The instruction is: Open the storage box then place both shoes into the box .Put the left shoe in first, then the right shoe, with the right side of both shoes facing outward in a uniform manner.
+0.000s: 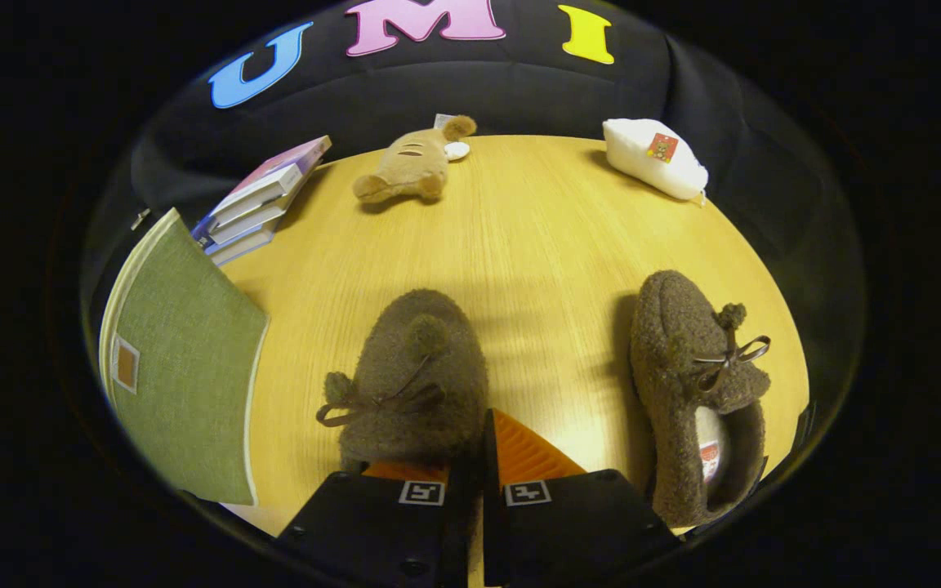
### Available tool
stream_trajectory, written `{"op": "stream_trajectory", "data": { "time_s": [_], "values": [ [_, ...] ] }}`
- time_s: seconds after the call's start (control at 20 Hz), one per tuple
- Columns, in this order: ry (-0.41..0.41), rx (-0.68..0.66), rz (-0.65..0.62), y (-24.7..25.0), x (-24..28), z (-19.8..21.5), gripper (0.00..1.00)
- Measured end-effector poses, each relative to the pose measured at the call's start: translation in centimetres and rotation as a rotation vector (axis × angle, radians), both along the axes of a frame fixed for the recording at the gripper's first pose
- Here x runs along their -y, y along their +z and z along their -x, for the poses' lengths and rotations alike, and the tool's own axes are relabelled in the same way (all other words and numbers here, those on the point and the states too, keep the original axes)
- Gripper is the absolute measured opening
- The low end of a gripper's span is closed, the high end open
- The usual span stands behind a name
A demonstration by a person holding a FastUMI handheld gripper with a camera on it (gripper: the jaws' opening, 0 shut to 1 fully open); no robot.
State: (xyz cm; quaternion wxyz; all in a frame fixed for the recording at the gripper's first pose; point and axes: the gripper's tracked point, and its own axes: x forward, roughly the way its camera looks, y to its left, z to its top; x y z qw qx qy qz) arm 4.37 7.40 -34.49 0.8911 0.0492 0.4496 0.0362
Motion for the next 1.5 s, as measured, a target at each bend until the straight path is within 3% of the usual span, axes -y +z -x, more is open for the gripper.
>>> {"op": "stream_trajectory", "data": {
  "time_s": [0.3, 0.55, 0.9, 1.1, 1.5],
  "values": [
    [-0.040, -0.032, -0.041, 0.4, -0.1, 0.0, 0.05],
    [-0.104, 0.030, -0.103, 6.9, 0.1, -0.2, 0.06],
    [-0.026, 0.141, -0.162, 19.3, -3.2, 1.7, 0.05],
    [0.031, 0.178, -0.235, 24.3, -8.3, 1.9, 0.05],
    [0.126, 0.176, -0.386, 27.1, -20.1, 2.2, 0.05]
  ]
}}
